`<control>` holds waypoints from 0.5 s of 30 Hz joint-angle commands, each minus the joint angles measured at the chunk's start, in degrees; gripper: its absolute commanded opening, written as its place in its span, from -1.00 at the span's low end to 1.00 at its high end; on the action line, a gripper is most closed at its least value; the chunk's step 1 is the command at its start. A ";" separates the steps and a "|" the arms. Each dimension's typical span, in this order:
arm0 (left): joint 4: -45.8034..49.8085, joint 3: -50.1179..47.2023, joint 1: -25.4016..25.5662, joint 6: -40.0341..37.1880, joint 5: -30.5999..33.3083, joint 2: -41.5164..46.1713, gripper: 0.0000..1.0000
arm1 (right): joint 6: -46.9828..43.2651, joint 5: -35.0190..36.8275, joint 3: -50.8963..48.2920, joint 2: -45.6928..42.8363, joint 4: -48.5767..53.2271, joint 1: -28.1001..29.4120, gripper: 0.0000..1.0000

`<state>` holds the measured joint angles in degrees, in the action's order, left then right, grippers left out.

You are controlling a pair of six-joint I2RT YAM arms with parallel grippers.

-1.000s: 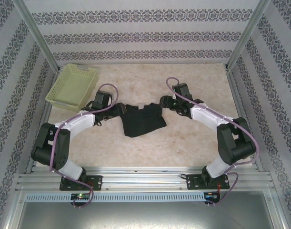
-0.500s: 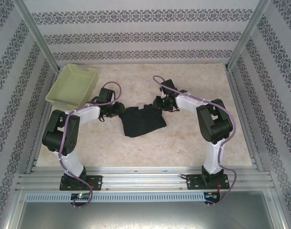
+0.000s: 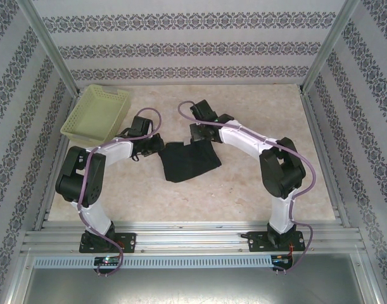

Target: Fold the inside-out t-shirt

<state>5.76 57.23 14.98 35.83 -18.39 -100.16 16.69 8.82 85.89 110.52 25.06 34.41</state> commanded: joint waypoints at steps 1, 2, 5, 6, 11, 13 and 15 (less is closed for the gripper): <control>0.65 -0.53 -0.36 -1.38 3.46 1.86 -0.84 | -4.99 8.20 1.04 0.81 1.25 -1.09 -1.00; 0.98 -0.54 -0.43 -1.34 4.21 1.81 -0.85 | -5.40 8.57 1.33 1.73 1.14 -1.30 -1.00; 1.65 -0.65 -0.40 -0.97 6.02 1.64 -0.86 | -5.45 10.25 2.15 4.47 0.88 -1.94 -1.00; 2.19 -0.58 -0.48 -0.88 6.52 1.60 -0.86 | -5.23 10.96 2.55 5.28 0.93 -2.25 -1.00; 3.91 -0.18 -0.57 -0.78 8.97 2.14 -0.84 | -4.16 9.39 4.36 7.33 1.23 -4.56 -0.99; 4.45 0.18 -0.62 -0.92 8.47 2.46 -0.67 | -3.97 10.01 5.08 7.32 1.64 -4.91 -0.73; 5.43 0.83 -0.83 -1.73 6.79 3.64 -0.43 | -3.50 11.43 6.47 6.54 3.76 -5.23 -0.34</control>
<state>7.60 57.19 14.87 35.35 -11.94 -99.50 13.19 16.71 88.97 117.80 26.76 30.06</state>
